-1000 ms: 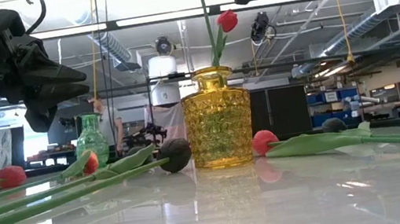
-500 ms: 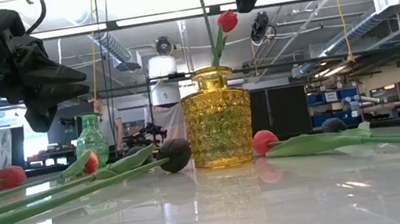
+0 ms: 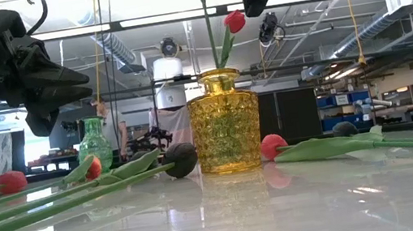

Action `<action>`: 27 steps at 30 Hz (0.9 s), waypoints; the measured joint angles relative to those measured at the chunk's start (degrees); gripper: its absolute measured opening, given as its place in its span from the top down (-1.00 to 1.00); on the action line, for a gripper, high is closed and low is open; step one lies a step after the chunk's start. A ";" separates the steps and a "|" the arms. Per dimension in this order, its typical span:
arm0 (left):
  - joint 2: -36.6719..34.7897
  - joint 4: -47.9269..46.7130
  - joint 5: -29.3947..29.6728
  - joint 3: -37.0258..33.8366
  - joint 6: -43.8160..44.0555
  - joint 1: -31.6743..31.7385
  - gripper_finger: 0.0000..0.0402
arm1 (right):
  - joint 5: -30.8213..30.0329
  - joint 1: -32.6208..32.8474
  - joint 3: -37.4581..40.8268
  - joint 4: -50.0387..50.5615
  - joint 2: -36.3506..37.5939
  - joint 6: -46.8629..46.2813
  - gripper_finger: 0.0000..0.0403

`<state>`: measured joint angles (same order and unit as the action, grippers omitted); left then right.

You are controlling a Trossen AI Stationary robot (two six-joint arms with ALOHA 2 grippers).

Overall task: Sort flowers into vase by color
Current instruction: Put the right orange flower into the yellow vase, then put the left orange flower into the yellow vase

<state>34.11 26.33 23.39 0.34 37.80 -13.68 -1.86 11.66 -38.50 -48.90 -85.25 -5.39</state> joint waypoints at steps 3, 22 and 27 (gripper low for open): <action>0.00 0.00 -0.01 -0.01 0.08 0.00 0.44 | 0.01 0.00 0.00 0.31 0.00 -0.25 0.45; 0.00 2.23 -0.03 0.00 3.07 0.01 0.44 | -0.98 -0.15 0.02 11.72 8.64 2.27 0.02; -0.04 3.89 -0.03 0.00 6.51 0.00 0.44 | -3.31 -0.15 0.02 17.19 13.49 3.79 -0.01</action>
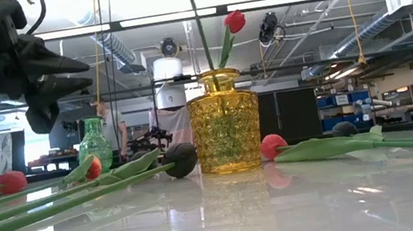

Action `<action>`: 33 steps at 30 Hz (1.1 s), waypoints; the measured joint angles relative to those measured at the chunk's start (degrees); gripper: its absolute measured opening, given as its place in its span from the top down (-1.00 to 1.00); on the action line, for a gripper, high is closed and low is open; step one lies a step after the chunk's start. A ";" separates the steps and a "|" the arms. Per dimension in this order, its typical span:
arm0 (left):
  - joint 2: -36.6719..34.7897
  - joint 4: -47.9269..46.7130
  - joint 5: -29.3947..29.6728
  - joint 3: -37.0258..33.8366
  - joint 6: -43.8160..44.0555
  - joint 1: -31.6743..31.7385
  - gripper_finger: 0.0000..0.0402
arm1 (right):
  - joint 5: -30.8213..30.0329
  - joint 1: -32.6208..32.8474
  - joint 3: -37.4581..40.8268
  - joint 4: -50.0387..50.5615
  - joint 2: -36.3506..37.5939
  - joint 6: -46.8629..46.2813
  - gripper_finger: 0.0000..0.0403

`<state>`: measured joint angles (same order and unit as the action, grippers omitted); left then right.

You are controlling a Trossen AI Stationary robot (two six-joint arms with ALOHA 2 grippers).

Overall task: Sort flowers into vase by color
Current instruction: Put the left orange flower into the yellow vase

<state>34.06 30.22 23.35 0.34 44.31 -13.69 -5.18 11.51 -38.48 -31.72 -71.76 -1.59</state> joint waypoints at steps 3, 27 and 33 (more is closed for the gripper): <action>0.00 0.06 0.00 0.00 4.37 0.01 0.44 | -1.17 0.00 0.00 2.83 2.75 1.57 -0.01; 0.11 -36.90 2.56 18.93 12.39 0.00 0.44 | -8.89 -0.67 0.00 9.67 9.22 6.79 -0.01; 0.12 -52.69 5.78 28.19 13.42 0.00 0.44 | -8.74 -2.06 0.00 9.67 9.19 6.76 -0.01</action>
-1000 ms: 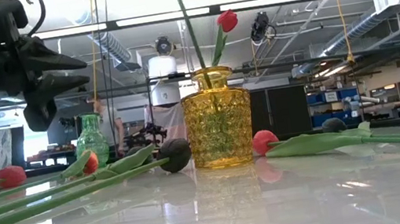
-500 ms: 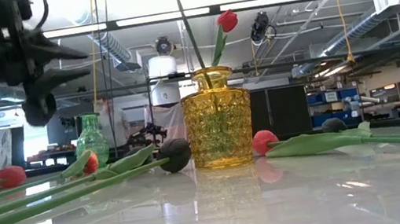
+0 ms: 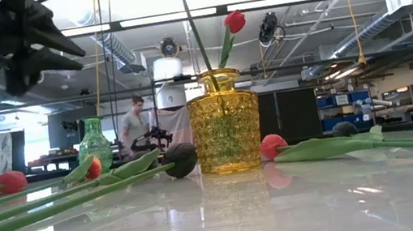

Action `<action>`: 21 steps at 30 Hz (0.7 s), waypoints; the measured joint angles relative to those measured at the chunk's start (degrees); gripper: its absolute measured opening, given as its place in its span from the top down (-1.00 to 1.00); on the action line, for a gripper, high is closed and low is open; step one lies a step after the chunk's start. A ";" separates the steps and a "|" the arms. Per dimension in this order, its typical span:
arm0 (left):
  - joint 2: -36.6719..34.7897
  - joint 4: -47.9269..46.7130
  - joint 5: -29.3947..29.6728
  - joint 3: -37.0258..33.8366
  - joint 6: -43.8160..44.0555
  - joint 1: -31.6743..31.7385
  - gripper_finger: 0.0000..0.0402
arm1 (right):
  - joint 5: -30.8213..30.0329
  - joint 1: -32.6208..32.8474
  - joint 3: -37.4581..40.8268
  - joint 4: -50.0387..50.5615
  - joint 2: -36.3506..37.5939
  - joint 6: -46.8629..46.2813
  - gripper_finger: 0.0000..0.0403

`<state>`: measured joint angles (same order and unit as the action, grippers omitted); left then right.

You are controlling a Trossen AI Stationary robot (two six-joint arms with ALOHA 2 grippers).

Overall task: Sort flowers into vase by color
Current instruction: Put the left orange flower into the yellow vase

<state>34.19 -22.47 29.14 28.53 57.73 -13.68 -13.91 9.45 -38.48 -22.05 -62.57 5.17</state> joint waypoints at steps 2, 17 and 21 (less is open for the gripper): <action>0.45 -5.55 0.84 2.08 2.88 0.11 0.44 | 0.02 -0.40 0.00 0.00 0.00 0.00 -0.01; 12.48 -20.34 -8.83 4.58 17.41 5.93 0.44 | 0.04 -2.76 0.00 3.09 -0.04 -0.92 -0.01; 16.39 -21.53 -10.59 4.58 19.52 7.94 0.44 | 0.04 -3.32 0.00 3.14 -0.04 -0.92 -0.01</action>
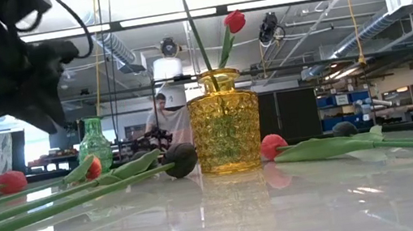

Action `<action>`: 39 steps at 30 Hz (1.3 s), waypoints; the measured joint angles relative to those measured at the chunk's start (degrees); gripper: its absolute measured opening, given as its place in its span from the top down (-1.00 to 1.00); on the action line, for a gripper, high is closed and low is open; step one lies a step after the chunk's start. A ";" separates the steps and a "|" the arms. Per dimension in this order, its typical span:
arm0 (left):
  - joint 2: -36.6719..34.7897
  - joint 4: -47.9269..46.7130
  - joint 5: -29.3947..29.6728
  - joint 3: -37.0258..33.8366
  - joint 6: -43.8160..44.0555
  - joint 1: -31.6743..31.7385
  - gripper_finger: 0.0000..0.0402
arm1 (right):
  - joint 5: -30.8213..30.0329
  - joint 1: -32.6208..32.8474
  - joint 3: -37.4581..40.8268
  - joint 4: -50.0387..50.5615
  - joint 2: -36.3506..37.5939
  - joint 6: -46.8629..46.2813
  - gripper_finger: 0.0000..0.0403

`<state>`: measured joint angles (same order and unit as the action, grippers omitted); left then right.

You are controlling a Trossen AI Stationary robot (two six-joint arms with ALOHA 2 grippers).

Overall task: Sort flowers into vase by color
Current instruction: Put the left orange flower into the yellow vase

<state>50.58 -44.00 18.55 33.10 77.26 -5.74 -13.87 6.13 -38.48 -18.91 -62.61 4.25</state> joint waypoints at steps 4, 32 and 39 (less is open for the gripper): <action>2.90 0.10 -0.02 0.00 2.18 1.80 0.44 | 0.00 -0.31 0.00 0.33 0.00 -0.02 -0.02; 17.85 9.53 -9.64 0.04 6.16 6.34 0.44 | 0.09 -0.39 0.00 1.75 0.00 0.48 -0.02; 18.90 9.59 -9.25 0.04 6.73 6.34 0.44 | 0.46 -0.39 0.00 1.83 0.00 0.48 -0.01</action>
<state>69.48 -34.40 9.30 33.15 83.99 0.60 -13.41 5.74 -38.48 -17.08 -62.61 4.73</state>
